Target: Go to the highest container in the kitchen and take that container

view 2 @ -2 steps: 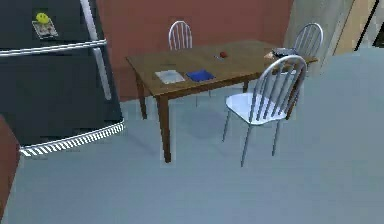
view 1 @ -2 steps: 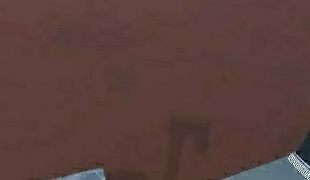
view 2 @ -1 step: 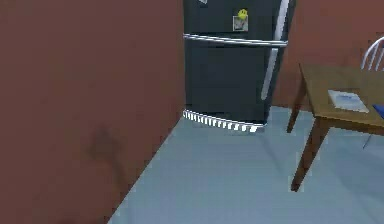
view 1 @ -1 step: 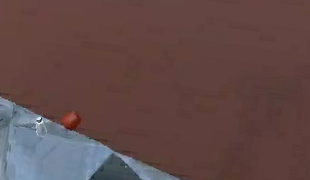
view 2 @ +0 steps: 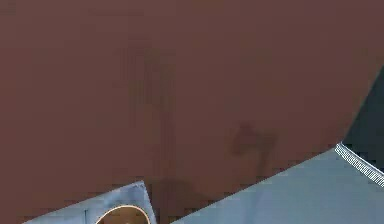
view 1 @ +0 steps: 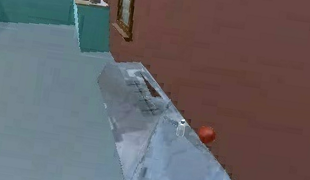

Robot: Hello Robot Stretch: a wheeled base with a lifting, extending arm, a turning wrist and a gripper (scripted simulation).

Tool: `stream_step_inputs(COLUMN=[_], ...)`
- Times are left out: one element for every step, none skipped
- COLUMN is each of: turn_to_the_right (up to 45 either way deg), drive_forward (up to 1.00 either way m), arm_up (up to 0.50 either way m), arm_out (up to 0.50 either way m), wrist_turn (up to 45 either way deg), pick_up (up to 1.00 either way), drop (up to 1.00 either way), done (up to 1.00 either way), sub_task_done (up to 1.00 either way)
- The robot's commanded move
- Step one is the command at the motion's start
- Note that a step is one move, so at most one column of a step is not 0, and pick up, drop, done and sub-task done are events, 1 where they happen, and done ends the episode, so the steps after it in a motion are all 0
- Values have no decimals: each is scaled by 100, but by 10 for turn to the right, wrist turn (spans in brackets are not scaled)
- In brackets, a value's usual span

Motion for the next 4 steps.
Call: stream_step_inputs(turn_to_the_right=[-210,0,0,0], drive_forward=[0,0,0,0], arm_up=[0,50,30,0], arm_out=[0,0,0,2], wrist_turn=[0,0,0,0], pick_up=[0,0,0,0], drop=[0,0,0,0], done=[0,0,0,0], sub_task_done=[0,0,0,0])
